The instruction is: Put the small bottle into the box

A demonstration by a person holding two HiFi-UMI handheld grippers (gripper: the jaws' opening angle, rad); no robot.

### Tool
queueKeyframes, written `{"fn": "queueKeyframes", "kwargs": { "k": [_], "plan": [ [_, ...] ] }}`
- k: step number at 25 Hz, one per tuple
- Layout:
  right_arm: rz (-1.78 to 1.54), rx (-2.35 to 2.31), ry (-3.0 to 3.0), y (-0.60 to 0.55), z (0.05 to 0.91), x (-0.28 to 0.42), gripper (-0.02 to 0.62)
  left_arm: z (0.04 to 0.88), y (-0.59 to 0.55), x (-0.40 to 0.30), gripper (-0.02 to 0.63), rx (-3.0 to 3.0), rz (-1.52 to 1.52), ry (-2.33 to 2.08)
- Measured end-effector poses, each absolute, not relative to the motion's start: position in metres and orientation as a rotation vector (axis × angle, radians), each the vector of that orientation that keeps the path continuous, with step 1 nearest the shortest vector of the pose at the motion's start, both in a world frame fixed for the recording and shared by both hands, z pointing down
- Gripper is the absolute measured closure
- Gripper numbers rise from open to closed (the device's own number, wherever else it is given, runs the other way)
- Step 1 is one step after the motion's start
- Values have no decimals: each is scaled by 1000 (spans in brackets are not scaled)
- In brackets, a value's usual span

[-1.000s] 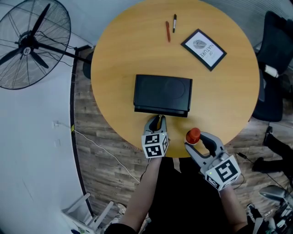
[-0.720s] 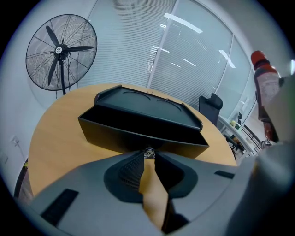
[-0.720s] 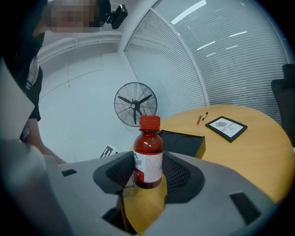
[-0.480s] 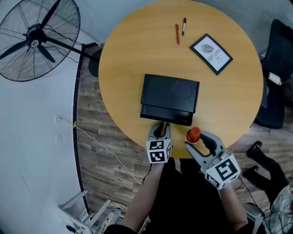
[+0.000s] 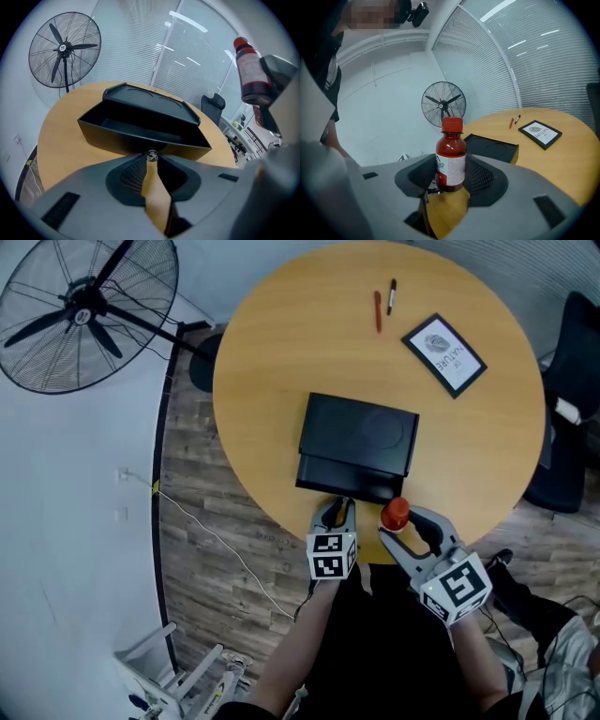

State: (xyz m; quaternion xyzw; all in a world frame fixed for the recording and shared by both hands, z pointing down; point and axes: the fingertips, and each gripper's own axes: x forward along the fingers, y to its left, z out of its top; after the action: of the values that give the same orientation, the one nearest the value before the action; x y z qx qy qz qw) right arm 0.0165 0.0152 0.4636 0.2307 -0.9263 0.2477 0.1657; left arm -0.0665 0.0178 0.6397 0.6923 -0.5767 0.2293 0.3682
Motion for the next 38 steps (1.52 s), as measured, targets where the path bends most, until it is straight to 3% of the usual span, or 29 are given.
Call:
{"fn": "queueKeyframes", "kwargs": {
  "k": [24, 38],
  "plan": [
    [602, 576, -2581, 9, 478, -16, 390, 643, 51, -76, 540, 1753, 572, -1453],
    [392, 415, -2338, 5, 535, -38, 390, 644, 53, -77, 540, 1775, 539, -1402]
  ]
}}
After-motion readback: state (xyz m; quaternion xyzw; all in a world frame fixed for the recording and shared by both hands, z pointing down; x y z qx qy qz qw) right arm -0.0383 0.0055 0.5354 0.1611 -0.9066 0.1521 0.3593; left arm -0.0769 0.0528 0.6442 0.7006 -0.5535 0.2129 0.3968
